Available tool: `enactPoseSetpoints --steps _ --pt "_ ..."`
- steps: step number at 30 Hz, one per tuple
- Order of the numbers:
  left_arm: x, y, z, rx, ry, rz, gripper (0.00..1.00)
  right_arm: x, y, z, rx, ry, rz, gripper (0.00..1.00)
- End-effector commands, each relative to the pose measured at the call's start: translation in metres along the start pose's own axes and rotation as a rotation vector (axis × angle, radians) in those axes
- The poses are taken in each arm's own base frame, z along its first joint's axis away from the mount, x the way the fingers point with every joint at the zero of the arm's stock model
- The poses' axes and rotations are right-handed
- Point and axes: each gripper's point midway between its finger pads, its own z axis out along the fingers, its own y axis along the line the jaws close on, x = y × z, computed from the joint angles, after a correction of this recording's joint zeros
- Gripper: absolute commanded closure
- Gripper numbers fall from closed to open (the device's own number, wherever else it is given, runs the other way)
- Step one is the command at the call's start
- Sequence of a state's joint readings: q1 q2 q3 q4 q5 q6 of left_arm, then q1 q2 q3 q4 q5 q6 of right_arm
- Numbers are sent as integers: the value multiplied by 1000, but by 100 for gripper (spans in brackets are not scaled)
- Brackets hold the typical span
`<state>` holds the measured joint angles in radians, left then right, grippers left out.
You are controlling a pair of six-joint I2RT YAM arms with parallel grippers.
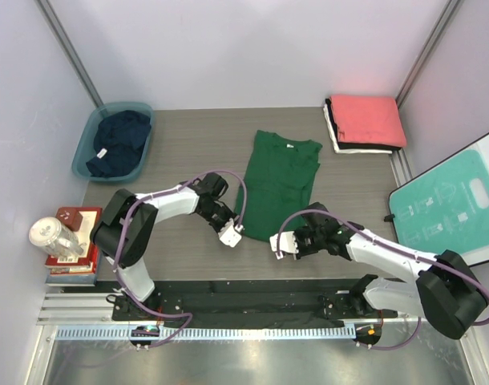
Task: Fold and stack the t-shirts
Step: Grab one side of the 2/3 rectangular tshirt with both arms, then fold the long partially folded tshirt into a neat square
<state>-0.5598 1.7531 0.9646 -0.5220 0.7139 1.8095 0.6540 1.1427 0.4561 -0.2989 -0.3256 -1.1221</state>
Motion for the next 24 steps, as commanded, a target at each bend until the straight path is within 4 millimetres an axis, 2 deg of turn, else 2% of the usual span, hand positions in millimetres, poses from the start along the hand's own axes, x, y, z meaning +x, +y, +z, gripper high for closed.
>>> enactPoseSetpoints --steps 1,3,4,6,7,13,15,20,24 --pt "-15 -19 -23 46 36 -143 100 -17 15 -28 -122 -12 64 99" --pt "-31 -11 -38 10 18 -158 100 -25 21 -38 -171 -24 89 99" --pt "-39 -15 -42 21 3 -181 100 -32 21 -47 -198 -28 100 98" --pt "-57 -12 -57 3 -16 -167 100 -44 25 -58 -247 -63 91 99" --pt "-66 -19 -62 26 -26 -185 100 -49 28 -68 -279 -65 96 98" --pt "-111 -41 -89 52 -93 -127 100 -80 34 -102 -362 -143 104 98" --pt "-120 -42 -96 42 -105 -126 100 -88 35 -110 -379 -161 102 99" --pt "-161 -50 -120 40 -190 -175 100 -114 44 -142 -454 -221 114 98" --pt "-179 -52 -133 25 -218 -176 100 -130 48 -160 -490 -260 141 99"
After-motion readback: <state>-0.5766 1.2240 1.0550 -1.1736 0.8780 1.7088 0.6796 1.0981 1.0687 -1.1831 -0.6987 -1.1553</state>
